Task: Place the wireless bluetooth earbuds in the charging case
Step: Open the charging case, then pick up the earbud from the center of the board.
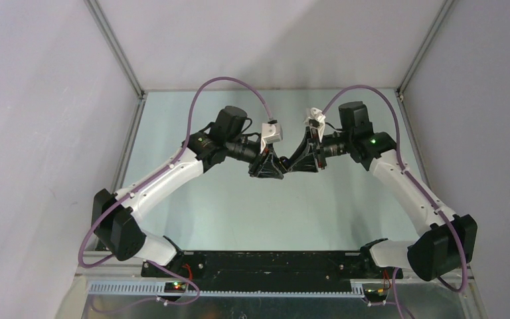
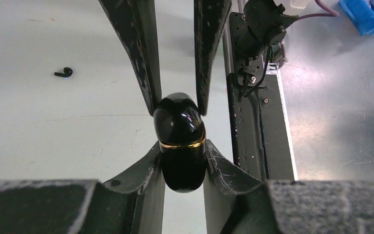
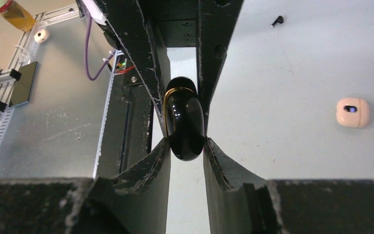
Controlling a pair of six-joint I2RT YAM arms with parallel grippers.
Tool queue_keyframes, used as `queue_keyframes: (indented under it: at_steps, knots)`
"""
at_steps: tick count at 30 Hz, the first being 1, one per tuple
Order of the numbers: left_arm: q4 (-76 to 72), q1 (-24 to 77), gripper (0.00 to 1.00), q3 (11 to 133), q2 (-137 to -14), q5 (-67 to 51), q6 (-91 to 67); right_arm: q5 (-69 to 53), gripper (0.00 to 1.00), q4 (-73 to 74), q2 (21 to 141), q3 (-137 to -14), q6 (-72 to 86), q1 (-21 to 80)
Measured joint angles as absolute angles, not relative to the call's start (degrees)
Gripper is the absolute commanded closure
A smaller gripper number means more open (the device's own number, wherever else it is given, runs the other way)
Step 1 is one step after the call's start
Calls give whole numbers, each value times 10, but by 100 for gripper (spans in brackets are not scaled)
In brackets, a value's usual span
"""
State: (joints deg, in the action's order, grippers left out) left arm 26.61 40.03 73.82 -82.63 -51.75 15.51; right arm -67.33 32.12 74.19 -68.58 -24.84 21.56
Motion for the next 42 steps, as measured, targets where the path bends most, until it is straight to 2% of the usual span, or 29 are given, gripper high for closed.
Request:
queue_keyframes:
  at_steps: [6,10,13,19,24,25,26,28,32,39,42]
  knots:
    - [277,403,100,738,-826,-527,155,-653,66,323,724,-686,-262,186]
    - [279,406,100,738,-826,-531,155,-646,61,323,720,-686,-268,178]
    - [280,406,100,738,-826,-531,154,-645,50,323,715,-686,-271,176]
    - [273,406,100,736,-826,-531,145,-638,35,327,672,-684,-289,161]
    - [264,406,100,728,-826,-520,138,-606,28,335,639,-685,-316,130]
    - [261,406,100,727,-826,-515,136,-595,24,343,639,-685,-324,126]
    - [258,406,100,727,-826,-512,135,-583,9,351,641,-685,-332,123]
    - [251,406,100,727,-826,-506,131,-552,2,372,660,-685,-348,116]
    - [241,406,100,725,-825,-495,123,-489,1,402,732,-685,-369,86]
    - [231,406,100,716,-823,-486,117,-377,27,425,850,-683,-402,34]
    - [230,406,100,716,-822,-486,115,-339,28,433,883,-682,-453,32]
